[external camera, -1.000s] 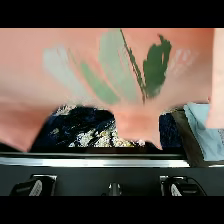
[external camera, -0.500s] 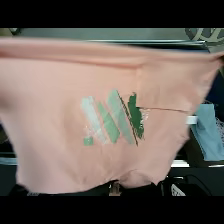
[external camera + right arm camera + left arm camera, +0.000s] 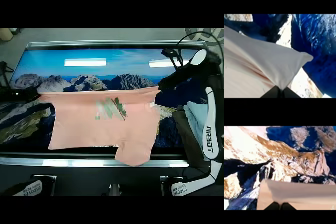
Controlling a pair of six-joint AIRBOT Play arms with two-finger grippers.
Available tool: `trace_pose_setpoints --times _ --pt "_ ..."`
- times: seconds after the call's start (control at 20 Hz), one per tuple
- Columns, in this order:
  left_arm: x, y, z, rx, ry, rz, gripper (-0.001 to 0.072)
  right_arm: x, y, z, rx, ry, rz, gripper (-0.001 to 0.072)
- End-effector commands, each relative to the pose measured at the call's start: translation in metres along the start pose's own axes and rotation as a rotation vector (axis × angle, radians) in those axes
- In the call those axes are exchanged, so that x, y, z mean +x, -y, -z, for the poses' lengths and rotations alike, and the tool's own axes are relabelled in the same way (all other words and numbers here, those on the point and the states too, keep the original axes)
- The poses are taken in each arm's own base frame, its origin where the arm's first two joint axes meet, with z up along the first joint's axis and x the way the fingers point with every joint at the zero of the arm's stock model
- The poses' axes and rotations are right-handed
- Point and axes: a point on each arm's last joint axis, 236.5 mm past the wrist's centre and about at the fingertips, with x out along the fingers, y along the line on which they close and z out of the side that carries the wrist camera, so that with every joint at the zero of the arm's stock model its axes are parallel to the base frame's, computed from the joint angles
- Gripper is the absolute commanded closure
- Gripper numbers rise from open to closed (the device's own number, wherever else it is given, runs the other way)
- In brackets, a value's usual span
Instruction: Fold the shirts.
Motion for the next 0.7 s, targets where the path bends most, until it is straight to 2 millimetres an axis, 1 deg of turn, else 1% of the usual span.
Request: trace_pose_setpoints --times 0.0,0.1,0.15,0.2,0.3,0.35,0.4,0.45,0.55,0.65 --pt "0.067 -0.014 -0.015 -0.096 -0.003 0.029 0.068 0.038 0.031 -0.034 0.044 0.144 0.063 0.0692" --pt "0.088 -0.012 -0.028 -0.101 -0.004 0.041 0.0681 0.034 0.043 -0.051 0.05 0.219 0.112 0.0692" --pt "0.095 -0.01 -0.035 -0.085 -0.002 0.044 0.0681 0.034 0.043 -0.054 0.057 0.234 0.112 0.0692" --pt "0.1 -0.007 -0.043 -0.055 0.005 0.051 0.0681 0.035 0.042 -0.053 0.059 0.229 0.103 0.0692" --pt "0.103 -0.005 -0.058 -0.029 0.027 0.056 0.0681 0.039 0.032 -0.041 0.059 0.177 0.065 0.0691" --pt "0.103 -0.004 -0.061 -0.026 0.031 0.058 0.0681 0.04 0.025 -0.032 0.058 0.138 0.037 0.0691" --pt "0.102 -0.005 -0.061 -0.027 0.028 0.058 0.0681 0.04 0.014 -0.019 0.055 0.08 -0.006 0.0691" --pt "0.102 -0.005 -0.056 -0.028 0.002 0.062 0.0681 0.04 0.004 -0.005 0.057 0.02 -0.047 0.0691" --pt "0.101 -0.006 -0.032 -0.027 -0.099 0.072 0.068 0.038 -0.015 0.027 0.066 -0.118 -0.124 0.0691" --pt "0.099 -0.013 -0.008 0.003 -0.198 0.047 0.0681 0.039 -0.023 0.043 0.111 -0.183 -0.155 0.0692"
